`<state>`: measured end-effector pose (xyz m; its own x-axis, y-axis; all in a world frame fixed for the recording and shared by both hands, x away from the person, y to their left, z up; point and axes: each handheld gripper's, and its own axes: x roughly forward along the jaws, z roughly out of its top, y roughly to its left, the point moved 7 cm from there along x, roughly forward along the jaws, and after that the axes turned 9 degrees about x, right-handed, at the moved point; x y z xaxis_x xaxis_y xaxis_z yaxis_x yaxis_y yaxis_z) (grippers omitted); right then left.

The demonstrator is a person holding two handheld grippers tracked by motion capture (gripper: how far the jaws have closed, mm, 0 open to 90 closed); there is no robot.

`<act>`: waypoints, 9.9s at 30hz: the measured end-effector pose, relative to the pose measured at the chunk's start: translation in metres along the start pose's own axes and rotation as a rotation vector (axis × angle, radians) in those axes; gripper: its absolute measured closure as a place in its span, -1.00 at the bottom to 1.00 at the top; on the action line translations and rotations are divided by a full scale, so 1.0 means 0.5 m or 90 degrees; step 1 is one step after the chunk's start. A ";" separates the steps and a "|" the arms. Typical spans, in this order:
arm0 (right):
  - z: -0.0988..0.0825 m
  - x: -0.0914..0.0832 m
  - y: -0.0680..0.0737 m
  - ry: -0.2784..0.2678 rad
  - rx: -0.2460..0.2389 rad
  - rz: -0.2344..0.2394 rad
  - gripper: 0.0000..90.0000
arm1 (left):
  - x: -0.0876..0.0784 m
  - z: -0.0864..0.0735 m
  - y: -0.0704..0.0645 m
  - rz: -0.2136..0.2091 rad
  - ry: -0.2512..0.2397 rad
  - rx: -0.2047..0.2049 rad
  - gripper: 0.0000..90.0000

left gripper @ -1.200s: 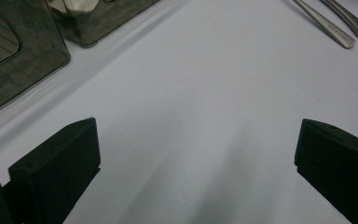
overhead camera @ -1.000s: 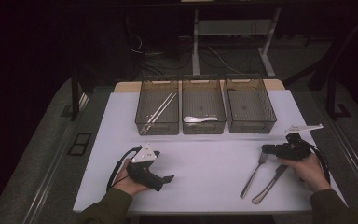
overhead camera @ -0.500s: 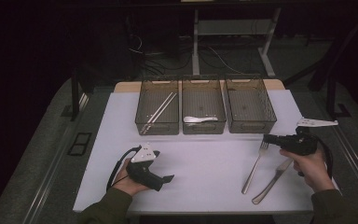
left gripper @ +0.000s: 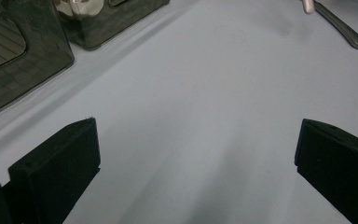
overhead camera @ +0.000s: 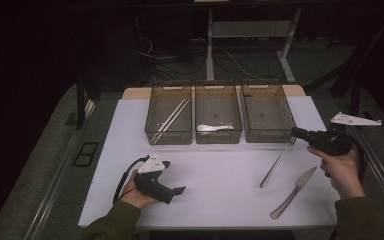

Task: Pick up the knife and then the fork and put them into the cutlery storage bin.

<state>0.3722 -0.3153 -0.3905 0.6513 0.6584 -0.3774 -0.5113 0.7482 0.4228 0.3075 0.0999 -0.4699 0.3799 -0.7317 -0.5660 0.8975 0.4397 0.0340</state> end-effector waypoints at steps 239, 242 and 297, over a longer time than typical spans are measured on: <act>-0.218 0.032 0.057 0.541 -0.357 -0.040 0.76 | 0.006 -0.003 -0.009 -0.023 0.010 0.005 -1.00; -0.206 0.029 0.061 0.508 -0.341 -0.041 0.76 | 0.006 -0.002 -0.009 -0.023 0.009 0.005 -1.00; 0.267 0.100 -0.017 0.036 -0.133 -0.161 0.76 | -0.011 -0.003 -0.019 -0.056 -0.036 0.023 -1.00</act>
<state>0.4840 -0.2997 -0.3028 0.7433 0.4487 -0.4962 -0.4452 0.8854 0.1338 0.2967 0.1005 -0.4682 0.3103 -0.7956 -0.5204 0.9350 0.3544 0.0157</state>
